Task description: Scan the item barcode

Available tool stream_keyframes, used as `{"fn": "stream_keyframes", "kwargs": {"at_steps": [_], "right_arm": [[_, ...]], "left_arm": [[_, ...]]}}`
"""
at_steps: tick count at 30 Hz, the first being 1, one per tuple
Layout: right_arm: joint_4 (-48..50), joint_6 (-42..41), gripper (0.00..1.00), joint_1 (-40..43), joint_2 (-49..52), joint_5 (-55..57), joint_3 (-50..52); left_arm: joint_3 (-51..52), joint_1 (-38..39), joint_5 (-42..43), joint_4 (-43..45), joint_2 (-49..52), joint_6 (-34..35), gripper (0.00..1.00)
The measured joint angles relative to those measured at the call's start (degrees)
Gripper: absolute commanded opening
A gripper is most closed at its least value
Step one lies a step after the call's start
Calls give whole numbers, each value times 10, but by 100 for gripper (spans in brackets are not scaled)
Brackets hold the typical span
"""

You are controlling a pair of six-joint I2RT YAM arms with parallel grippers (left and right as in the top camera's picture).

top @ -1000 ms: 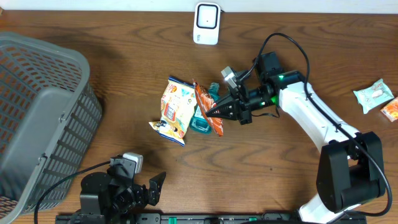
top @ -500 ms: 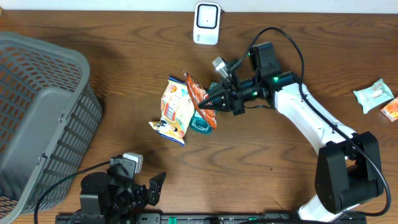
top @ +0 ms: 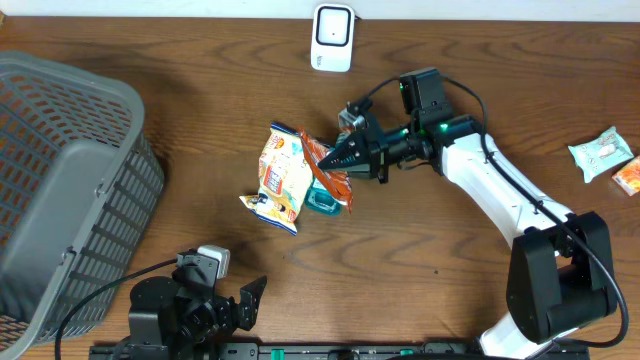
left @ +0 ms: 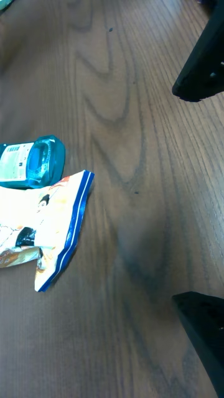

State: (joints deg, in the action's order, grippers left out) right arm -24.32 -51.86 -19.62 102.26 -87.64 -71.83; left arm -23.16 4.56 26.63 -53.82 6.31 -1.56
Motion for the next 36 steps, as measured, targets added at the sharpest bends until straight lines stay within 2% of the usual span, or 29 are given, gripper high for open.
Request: {"fn": "stream_keyframes", "kwargs": {"at_steps": [5,8,10,14,15,16,18,19,22,26,30,36], "right_arm": [[0,-101,2,0,0,0,0],[2,-122,2,0,0,0,0],[7,-107,2,0,0,2,0],[8,9,2,0,0,13,0],[6,93,2,0,0,18,0],[4,106,1,0,0,19,0],[-40,236,2,0,0,39,0],[-68,297,2,-1,0,63,0],[-116,405,1,-6,0,184,0],[-160,431,1,-23,0,392,1],[-160,442,2,-42,0,569,1],[-155,476,3,-65,3,678,1]], "left_arm": [[0,0,0,0,0,0,98],[0,0,0,0,0,0,98],[0,0,0,0,0,0,98],[0,0,0,0,0,0,98],[0,0,0,0,0,0,98],[0,0,0,0,0,0,98],[0,0,0,0,0,0,98],[0,0,0,0,0,0,98],[0,0,0,0,0,0,98],[0,0,0,0,0,0,98],[0,0,0,0,0,0,98],[0,0,0,0,0,0,98]]}}
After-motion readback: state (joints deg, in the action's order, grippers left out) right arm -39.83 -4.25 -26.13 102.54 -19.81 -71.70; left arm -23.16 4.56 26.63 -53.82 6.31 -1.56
